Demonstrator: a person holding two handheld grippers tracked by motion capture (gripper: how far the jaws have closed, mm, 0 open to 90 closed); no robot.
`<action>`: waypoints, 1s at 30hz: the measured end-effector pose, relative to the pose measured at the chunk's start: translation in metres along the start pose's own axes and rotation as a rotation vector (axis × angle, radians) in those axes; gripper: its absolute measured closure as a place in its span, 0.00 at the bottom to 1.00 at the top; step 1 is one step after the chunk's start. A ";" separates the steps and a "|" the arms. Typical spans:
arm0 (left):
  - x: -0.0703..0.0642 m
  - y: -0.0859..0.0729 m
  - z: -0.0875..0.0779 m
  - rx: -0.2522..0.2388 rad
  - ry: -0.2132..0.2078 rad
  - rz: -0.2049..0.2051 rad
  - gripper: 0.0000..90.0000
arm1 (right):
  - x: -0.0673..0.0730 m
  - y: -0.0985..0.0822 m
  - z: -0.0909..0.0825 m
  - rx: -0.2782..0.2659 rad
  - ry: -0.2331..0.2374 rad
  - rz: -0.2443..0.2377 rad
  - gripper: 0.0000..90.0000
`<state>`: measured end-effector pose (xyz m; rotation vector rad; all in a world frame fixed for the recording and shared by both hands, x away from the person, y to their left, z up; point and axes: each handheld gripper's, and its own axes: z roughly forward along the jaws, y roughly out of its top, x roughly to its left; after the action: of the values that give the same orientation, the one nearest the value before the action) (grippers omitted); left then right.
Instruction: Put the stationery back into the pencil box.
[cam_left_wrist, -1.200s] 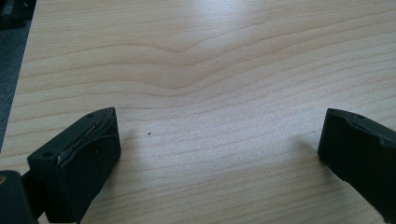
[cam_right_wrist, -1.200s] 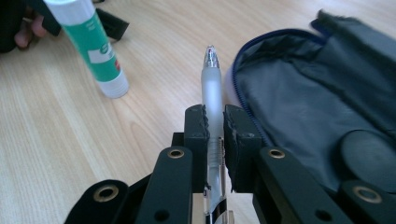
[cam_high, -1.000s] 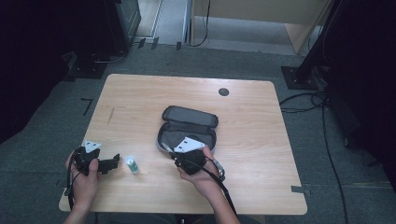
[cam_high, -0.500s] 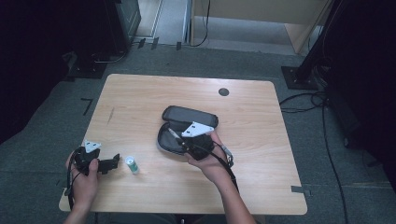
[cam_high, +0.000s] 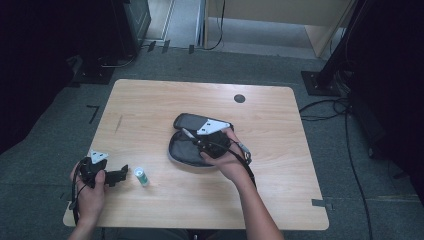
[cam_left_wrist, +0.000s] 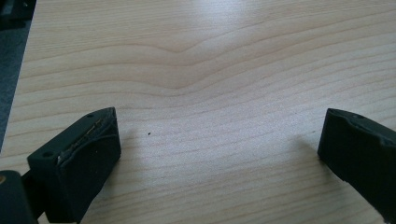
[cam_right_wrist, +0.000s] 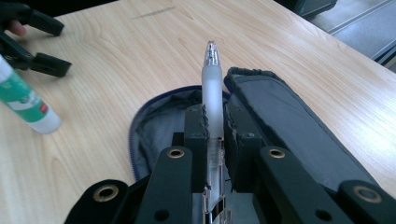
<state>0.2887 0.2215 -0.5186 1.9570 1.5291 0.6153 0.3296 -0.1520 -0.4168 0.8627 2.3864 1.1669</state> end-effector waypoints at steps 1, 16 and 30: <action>0.000 0.000 0.000 0.001 0.000 0.000 0.00 | -0.002 -0.001 0.003 0.003 0.003 0.002 0.90; 0.000 0.000 0.000 0.002 0.000 0.003 0.00 | -0.025 -0.026 0.029 0.070 -0.013 -0.050 0.90; 0.000 0.000 0.000 0.002 0.000 0.003 0.00 | -0.027 -0.039 0.038 0.120 -0.038 -0.032 0.89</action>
<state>0.2887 0.2217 -0.5185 1.9613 1.5278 0.6146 0.3562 -0.1659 -0.4703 0.8726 2.4508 0.9948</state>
